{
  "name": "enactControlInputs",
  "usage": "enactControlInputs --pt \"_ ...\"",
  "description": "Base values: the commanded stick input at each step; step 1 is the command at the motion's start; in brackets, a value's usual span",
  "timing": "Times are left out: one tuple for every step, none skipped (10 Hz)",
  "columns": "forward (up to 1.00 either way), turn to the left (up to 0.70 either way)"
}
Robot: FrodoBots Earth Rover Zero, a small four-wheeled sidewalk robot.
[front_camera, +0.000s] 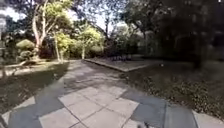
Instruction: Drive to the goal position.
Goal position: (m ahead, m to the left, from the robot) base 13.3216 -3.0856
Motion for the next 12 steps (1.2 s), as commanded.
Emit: enactControlInputs --pt "0.50 0.00" --pt "0.50 0.00" --pt "0.50 0.00" --pt "0.50 0.34" --pt "0.50 0.50" --pt "0.50 0.50" --pt "0.50 0.50" --pt "0.50 0.50" --pt "0.50 0.50" --pt "0.50 0.21" --pt "0.50 0.00" --pt "0.50 0.00"
